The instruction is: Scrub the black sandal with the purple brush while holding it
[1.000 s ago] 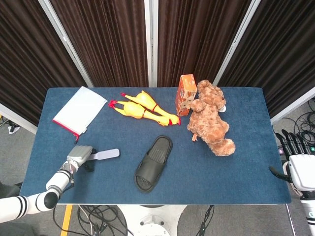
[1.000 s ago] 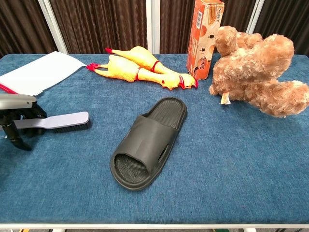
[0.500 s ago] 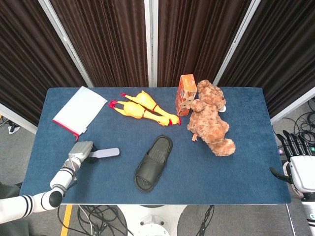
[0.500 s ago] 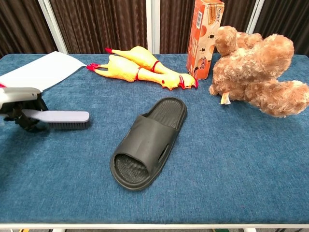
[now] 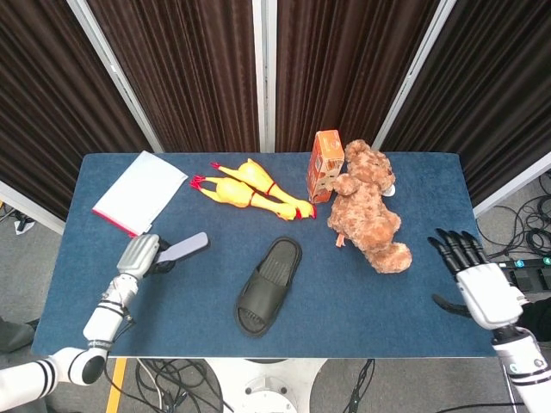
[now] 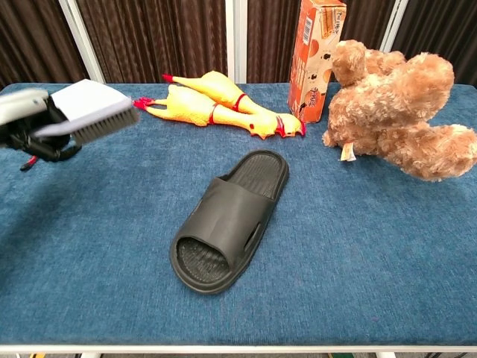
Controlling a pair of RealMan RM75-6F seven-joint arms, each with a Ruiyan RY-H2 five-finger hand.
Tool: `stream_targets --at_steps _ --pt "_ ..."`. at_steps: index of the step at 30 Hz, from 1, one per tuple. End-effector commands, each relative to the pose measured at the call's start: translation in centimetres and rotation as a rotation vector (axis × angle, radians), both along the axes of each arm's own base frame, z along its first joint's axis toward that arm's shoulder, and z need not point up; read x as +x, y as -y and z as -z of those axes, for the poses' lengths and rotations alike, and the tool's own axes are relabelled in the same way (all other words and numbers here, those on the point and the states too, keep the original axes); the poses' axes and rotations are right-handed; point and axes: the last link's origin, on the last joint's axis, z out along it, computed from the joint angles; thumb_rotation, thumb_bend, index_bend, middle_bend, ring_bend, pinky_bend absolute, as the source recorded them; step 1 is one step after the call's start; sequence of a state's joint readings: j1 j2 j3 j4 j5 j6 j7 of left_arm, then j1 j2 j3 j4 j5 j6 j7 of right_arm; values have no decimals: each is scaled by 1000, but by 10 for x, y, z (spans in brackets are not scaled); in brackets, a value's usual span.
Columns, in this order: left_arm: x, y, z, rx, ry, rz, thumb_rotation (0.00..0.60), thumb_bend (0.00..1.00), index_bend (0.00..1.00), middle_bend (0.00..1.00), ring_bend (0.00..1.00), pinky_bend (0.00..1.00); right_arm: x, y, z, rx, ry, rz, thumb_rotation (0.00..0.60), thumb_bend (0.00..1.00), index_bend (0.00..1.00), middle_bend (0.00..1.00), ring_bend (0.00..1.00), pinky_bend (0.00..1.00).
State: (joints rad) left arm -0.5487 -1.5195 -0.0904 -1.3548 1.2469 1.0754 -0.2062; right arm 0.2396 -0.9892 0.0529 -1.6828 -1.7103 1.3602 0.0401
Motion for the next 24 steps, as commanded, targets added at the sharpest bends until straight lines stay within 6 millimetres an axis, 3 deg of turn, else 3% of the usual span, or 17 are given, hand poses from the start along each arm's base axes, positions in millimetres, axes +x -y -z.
stream_targets --at_steps 1,5,11,17,24 --pt "-3 25 -7 66 57 189 600 489 1000 1000 1000 1000 61 22 33 183 -86 -228 600 66 0 7 0 0" --pt "2 43 -4 50 38 309 600 491 1000 1000 1000 1000 111 52 70 330 -200 -353 600 66 0 29 0 0" --pt "6 61 7 7 -5 417 600 491 1000 1000 1000 1000 153 101 119 454 -323 -372 600 53 0 1 0 0" --pt "13 61 21 -6 -31 483 600 491 1000 1000 1000 1000 179 132 165 532 -470 -402 600 26 0 0 0 0" --pt "25 48 35 -4 -73 534 600 491 1000 1000 1000 1000 194 149 207 548 -594 -432 600 26 0 0 0 0"
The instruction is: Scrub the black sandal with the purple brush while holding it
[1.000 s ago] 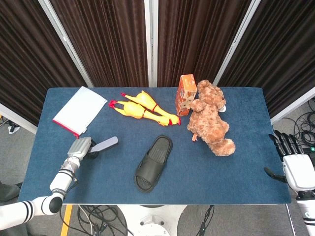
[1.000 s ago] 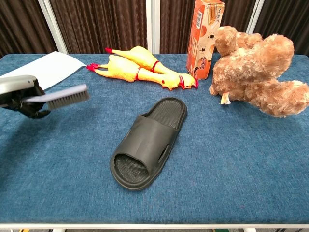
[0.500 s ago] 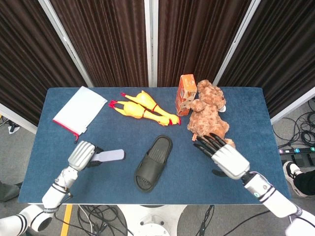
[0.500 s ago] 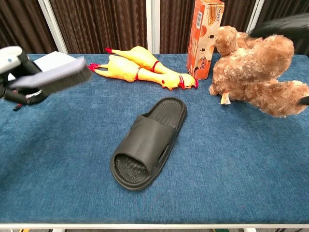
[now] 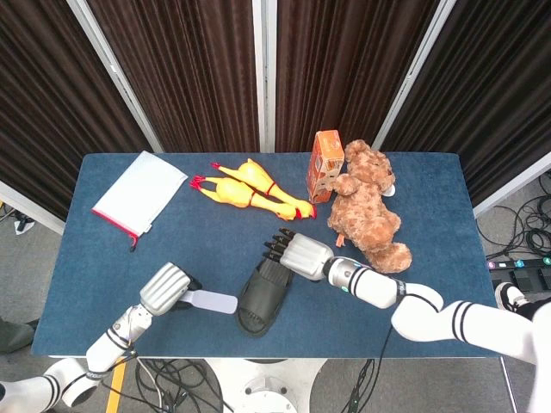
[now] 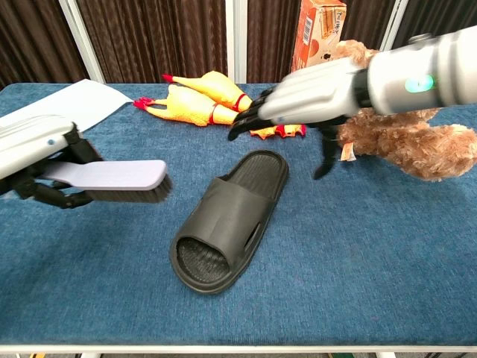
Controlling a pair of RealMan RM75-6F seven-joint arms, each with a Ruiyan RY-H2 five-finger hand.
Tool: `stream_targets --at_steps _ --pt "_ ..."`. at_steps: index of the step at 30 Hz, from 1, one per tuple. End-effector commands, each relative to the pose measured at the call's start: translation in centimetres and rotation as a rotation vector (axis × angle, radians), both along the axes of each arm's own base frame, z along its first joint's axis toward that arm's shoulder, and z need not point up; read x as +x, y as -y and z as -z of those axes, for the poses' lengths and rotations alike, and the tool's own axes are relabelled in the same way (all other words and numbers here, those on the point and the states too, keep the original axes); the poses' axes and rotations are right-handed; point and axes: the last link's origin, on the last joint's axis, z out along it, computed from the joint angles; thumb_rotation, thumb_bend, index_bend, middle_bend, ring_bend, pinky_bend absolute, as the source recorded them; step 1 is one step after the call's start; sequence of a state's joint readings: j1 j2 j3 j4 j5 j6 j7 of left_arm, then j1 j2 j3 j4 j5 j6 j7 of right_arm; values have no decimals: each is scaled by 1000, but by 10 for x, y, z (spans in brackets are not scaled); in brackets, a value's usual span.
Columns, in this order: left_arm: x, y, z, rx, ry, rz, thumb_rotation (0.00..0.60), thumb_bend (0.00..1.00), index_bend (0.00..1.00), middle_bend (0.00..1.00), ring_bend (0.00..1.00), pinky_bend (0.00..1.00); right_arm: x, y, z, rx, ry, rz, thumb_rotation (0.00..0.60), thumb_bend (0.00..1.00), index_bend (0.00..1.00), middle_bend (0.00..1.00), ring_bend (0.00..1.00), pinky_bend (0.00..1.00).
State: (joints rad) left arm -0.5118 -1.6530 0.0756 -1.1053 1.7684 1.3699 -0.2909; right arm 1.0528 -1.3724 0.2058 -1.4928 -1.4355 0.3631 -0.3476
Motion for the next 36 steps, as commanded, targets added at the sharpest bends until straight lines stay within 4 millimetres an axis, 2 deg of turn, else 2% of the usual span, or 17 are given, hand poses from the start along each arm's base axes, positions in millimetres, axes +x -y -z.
stream_targets --at_steps 1,11,14,17,19,21,26,36 --pt "6 -6 7 -4 -17 13 600 491 1000 1000 1000 1000 7 8 26 9 -52 -12 600 26 0 0 0 0" --pt "17 -27 31 -26 -93 3 600 489 1000 1000 1000 1000 4 15 71 -14 -113 -4 600 26 0 0 0 0" --pt "21 -33 37 -25 -77 -11 600 489 1000 1000 1000 1000 5 19 78 -32 -113 0 600 28 0 10 0 0" --pt "25 -40 42 -22 -76 -23 600 488 1000 1000 1000 1000 7 21 83 -43 -110 2 600 39 8 62 0 0" --pt "26 -43 45 -15 -76 -26 600 489 1000 1000 1000 1000 8 22 84 -53 -102 -3 600 52 66 120 4 1" --pt "29 -45 47 -9 -73 -26 600 489 1000 1000 1000 1000 9 23 83 -60 -91 -4 600 76 217 221 42 22" --pt "36 -47 56 -6 -81 -7 600 489 1000 1000 1000 1000 8 25 82 -62 -76 3 600 93 392 325 127 113" --pt "42 -49 78 48 -128 -5 600 488 1000 1000 1000 1000 9 23 83 -52 -62 2 600 97 430 344 138 138"
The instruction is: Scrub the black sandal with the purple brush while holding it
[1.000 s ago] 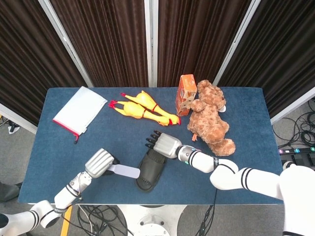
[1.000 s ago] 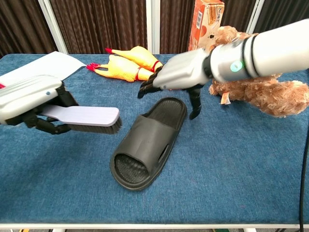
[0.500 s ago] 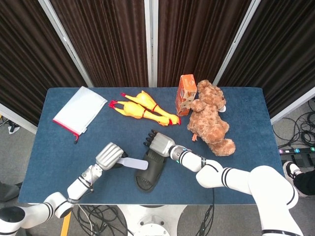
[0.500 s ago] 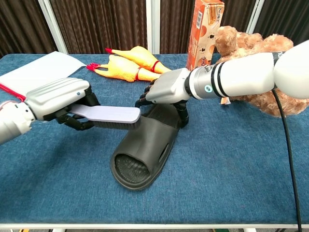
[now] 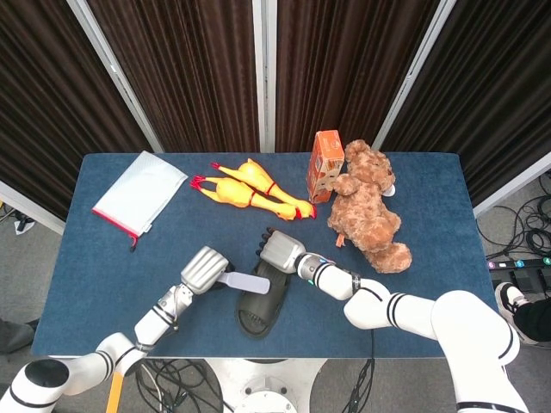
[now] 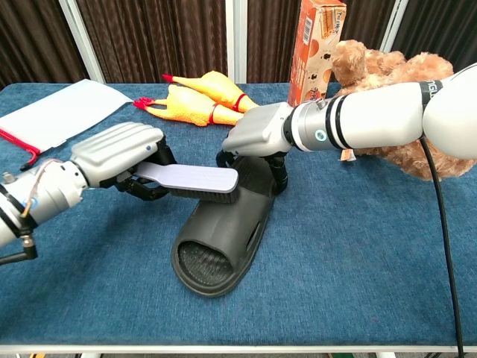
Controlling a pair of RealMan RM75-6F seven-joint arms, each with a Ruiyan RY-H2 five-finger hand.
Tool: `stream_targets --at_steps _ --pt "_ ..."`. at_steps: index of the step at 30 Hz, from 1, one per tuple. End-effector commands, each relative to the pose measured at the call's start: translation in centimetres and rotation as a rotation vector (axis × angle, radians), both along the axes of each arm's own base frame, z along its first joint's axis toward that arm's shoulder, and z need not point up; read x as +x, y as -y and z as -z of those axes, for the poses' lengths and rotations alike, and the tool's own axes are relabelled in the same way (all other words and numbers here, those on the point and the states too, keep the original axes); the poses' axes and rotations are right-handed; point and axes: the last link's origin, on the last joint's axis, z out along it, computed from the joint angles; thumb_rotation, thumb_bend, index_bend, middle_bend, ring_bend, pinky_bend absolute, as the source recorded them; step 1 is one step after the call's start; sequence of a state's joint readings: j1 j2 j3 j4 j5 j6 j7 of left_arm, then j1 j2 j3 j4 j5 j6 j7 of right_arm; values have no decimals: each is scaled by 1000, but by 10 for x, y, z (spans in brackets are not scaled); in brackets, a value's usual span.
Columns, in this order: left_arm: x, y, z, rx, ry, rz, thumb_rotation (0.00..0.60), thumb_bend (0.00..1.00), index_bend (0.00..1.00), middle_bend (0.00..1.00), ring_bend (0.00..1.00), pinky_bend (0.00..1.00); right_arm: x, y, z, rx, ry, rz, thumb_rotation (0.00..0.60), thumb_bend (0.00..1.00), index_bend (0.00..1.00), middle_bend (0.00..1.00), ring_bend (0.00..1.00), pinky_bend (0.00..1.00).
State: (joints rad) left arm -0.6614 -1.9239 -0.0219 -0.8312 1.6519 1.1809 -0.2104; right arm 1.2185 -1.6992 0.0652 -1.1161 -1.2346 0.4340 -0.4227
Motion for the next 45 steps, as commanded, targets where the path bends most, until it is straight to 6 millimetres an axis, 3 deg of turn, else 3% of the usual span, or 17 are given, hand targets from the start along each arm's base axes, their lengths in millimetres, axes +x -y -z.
stream_targets --at_steps 1,7,14,20,33,38,45 --pt "1 3 9 8 -31 18 600 488 1000 1000 1000 1000 1 0 1 2 6 0 600 98 433 347 141 139" --pt "-5 24 14 -76 -56 73 600 493 1000 1000 1000 1000 2 0 0 3 11 -1 600 99 444 361 150 147" --pt "-4 40 -3 -120 -32 128 600 496 1000 1000 1000 1000 0 0 -2 1 15 1 600 99 446 364 150 149" --pt "7 25 -19 -51 21 113 600 496 1000 1000 1000 1000 1 1 -4 6 28 20 600 79 446 366 150 151" --pt "5 -2 -2 48 78 -45 600 493 1000 1000 1000 1000 3 -3 -3 17 23 6 600 73 446 370 150 153" --pt "5 0 9 108 45 -79 600 493 1000 1000 1000 1000 4 -4 -3 23 30 9 600 73 446 370 150 152" --pt "0 21 14 63 -4 -44 600 505 1000 1000 1000 1000 4 -2 -4 19 32 14 600 73 446 371 150 152"
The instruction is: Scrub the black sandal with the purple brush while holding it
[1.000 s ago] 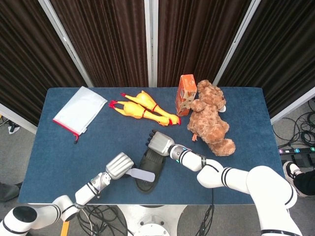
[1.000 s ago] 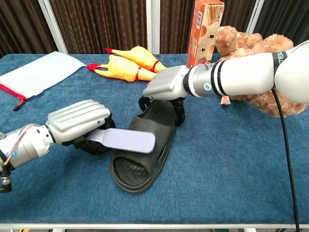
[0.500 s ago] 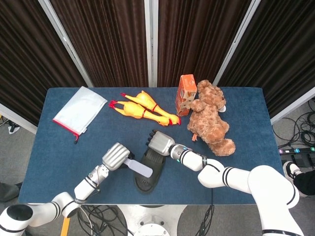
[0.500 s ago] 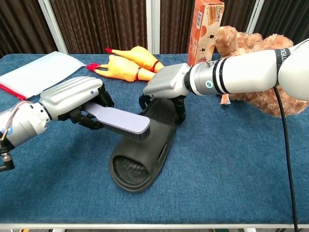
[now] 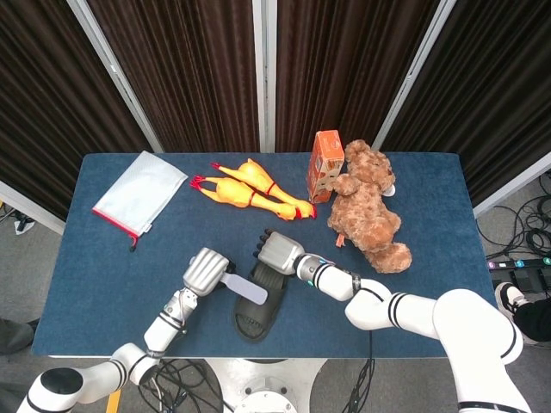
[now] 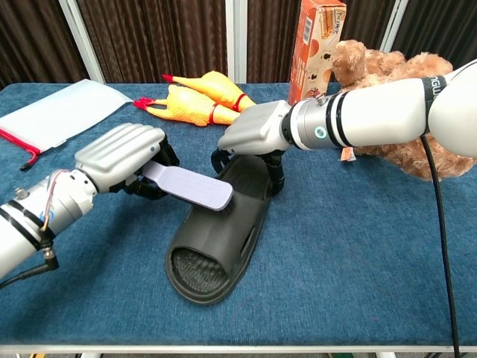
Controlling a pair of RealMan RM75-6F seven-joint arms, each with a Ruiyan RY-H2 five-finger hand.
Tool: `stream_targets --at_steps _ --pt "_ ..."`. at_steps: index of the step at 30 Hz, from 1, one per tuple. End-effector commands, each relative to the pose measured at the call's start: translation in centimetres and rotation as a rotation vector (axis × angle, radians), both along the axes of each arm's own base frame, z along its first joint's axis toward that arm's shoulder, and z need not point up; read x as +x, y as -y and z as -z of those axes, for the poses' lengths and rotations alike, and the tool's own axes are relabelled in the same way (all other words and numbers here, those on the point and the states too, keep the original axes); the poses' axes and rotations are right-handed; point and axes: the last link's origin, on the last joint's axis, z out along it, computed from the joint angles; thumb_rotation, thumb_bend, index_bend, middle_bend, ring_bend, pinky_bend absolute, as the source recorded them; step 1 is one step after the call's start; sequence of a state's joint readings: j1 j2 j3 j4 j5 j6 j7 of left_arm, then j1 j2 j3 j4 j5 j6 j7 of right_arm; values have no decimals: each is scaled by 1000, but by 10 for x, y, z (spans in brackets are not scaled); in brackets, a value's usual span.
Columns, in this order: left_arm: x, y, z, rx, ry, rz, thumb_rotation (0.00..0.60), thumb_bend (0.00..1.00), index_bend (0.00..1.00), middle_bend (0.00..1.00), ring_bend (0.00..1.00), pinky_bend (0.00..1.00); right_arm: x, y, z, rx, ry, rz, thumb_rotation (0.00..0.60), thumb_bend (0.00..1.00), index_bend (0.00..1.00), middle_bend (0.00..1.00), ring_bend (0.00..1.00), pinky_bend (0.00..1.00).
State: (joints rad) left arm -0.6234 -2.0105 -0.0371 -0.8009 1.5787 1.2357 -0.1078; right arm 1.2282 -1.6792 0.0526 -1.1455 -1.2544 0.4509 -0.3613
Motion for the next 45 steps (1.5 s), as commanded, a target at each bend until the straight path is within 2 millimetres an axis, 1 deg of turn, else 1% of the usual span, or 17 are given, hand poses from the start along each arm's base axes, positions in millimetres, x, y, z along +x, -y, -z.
stream_targets --at_steps 1,7,10,12,15,19,23,28,31,36,40,45 --pt "-5 13 0 -31 -29 22 600 507 1000 1000 1000 1000 0 1 -1 -2 2 3 600 73 446 371 150 153" --pt "-9 33 -5 -92 -98 53 600 508 1000 1000 1000 1000 0 2 -2 -4 6 9 600 73 446 371 150 152" --pt "-5 40 -13 -106 -99 67 600 509 1000 1000 1000 1000 1 2 -2 -2 9 10 600 73 446 371 150 153" --pt "-2 41 -18 -96 -85 71 600 509 1000 1000 1000 1000 1 1 -2 -2 11 10 600 73 446 372 150 153" --pt "3 35 -28 -60 -56 62 600 508 1000 1000 1000 1000 1 1 -2 0 10 11 600 75 446 372 150 154" --pt "6 17 -33 -15 -16 0 600 509 1000 1000 1000 1000 0 2 -3 1 8 12 600 82 446 372 150 155" --pt "4 5 -31 15 9 -60 600 509 1000 1000 1000 1000 0 2 -4 1 7 14 600 93 446 372 150 157" --pt "3 5 -19 49 -7 -92 600 509 1000 1000 1000 1000 -1 2 -3 4 6 17 600 94 445 372 150 162" --pt "4 12 -9 47 -27 -86 600 510 1000 1000 1000 1000 -1 2 -2 7 3 17 600 96 445 372 150 163" --pt "3 31 -1 -2 -53 -45 600 510 1000 1000 1000 1000 -1 3 -3 4 4 20 600 97 445 372 150 165" --pt "2 43 -2 -31 -69 -28 600 510 1000 1000 1000 1000 -2 4 -3 2 3 20 600 111 445 369 150 166" --pt "2 56 -10 -63 -71 -10 600 511 1000 1000 1000 1000 -1 3 -3 4 6 20 600 114 440 363 150 164"
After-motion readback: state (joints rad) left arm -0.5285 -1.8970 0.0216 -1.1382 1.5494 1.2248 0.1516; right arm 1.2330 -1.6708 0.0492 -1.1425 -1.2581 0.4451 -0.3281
